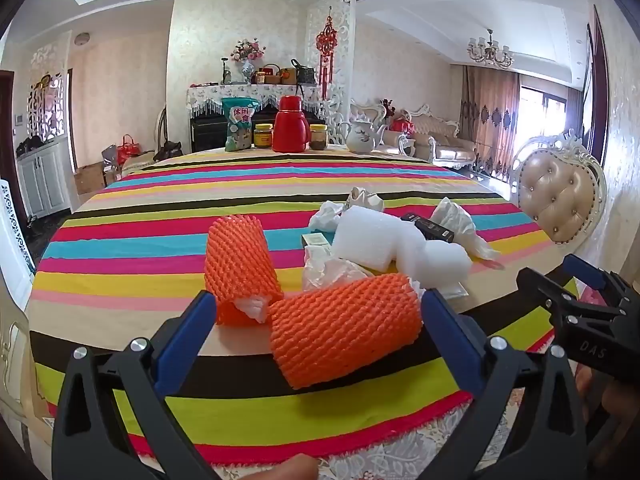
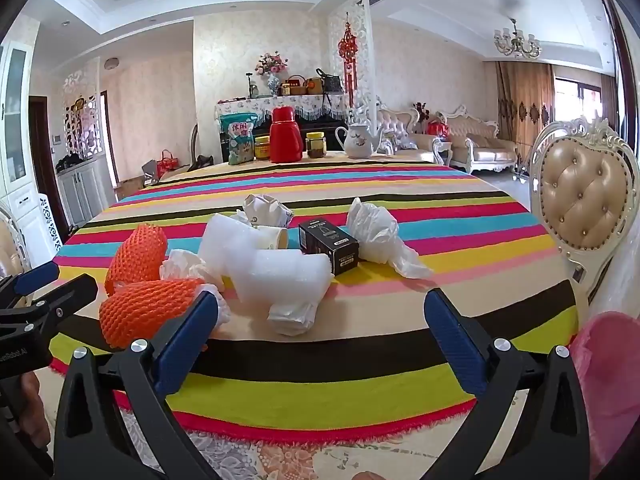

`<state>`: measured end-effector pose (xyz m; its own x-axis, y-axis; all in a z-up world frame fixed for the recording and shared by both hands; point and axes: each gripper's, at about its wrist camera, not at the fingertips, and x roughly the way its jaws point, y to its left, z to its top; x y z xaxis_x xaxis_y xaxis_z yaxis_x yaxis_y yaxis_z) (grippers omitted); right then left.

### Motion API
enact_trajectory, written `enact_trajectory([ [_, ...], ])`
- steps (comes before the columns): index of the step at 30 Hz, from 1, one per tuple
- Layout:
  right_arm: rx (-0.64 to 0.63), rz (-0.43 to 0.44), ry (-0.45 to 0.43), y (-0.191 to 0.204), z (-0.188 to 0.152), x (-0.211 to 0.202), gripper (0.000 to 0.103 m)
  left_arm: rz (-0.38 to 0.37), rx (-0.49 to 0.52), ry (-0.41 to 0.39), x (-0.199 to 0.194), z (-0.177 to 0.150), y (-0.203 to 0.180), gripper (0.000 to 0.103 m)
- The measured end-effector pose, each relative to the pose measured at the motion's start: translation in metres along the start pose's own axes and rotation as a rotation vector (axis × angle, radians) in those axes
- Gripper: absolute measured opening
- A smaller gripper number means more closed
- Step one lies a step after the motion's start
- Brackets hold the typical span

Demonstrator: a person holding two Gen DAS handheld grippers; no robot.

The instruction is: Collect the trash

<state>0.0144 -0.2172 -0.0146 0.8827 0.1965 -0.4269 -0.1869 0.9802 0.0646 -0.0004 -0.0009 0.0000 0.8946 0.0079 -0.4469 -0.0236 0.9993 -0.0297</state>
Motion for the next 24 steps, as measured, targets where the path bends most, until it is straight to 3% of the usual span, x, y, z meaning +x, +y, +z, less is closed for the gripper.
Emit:
enact_trajectory([
  [24, -0.009, -0.004, -0.007, 0.0004, 0.0030, 0.0007, 0.097, -0.006, -0.016, 0.010, 0.0005, -0.0004, 0.0004, 0.099],
])
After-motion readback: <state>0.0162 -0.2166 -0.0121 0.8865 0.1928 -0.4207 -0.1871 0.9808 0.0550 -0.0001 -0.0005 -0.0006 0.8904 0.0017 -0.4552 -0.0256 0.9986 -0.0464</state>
